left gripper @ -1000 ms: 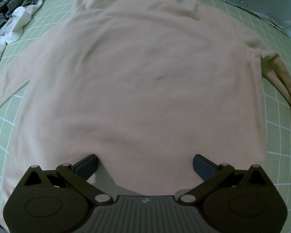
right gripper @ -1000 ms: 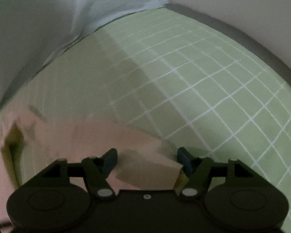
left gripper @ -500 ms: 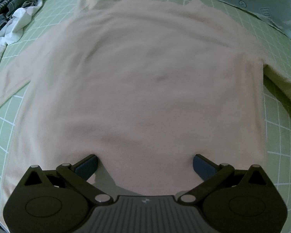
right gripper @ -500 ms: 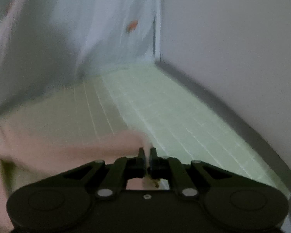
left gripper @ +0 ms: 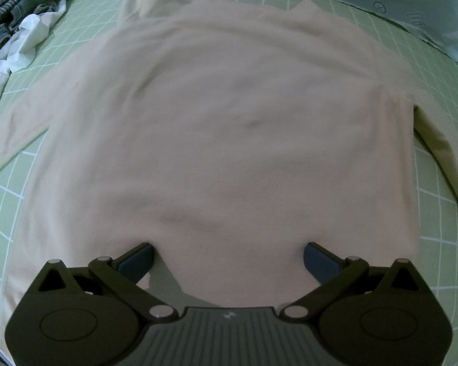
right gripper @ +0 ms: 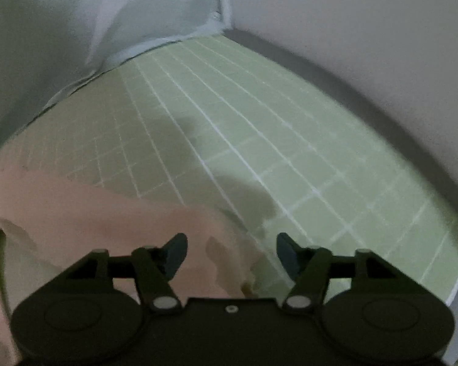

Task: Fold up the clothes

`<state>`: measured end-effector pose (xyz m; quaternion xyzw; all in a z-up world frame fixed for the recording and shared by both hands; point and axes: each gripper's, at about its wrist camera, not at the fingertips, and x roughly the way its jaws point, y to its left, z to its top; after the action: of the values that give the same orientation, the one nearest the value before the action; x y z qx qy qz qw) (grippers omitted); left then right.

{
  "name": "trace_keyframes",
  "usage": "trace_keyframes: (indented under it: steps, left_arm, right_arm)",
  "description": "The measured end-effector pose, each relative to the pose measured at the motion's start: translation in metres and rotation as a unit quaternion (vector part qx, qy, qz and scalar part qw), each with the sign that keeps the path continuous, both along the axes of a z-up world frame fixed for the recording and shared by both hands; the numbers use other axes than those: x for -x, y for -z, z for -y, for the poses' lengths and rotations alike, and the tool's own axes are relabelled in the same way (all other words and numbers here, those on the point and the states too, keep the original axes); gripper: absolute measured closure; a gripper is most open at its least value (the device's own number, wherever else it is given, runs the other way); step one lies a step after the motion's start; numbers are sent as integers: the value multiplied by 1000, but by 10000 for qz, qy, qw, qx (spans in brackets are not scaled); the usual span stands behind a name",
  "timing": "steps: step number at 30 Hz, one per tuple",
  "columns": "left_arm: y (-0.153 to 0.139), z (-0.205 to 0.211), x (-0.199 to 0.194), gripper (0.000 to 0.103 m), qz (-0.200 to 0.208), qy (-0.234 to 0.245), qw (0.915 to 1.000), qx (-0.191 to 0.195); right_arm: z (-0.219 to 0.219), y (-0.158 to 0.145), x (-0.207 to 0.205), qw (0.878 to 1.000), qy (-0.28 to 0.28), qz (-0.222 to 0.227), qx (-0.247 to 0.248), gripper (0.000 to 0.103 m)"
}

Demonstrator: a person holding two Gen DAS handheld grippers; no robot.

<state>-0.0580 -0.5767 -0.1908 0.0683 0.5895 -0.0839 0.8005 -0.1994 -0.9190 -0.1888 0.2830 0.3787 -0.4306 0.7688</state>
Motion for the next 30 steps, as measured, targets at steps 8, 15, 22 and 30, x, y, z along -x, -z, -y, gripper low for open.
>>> trace_keyframes:
  steps: [8, 15, 22, 30]
  left_arm:
    - [-2, 1, 1, 0, 29, -22, 10000, -1]
    - [3, 1, -5, 0, 17, -2, 10000, -6]
    - [4, 4, -8, 0, 13, -18, 10000, -12]
    - [5, 4, -10, 0, 15, -13, 10000, -12]
  right_arm:
    - [13, 5, 27, 9975, 650, 287, -49, 57]
    - [19, 4, 40, 9972, 600, 438, 67, 68]
    - [14, 12, 26, 9987, 53, 514, 5, 68]
    - [18, 18, 21, 9987, -242, 439, 20, 103]
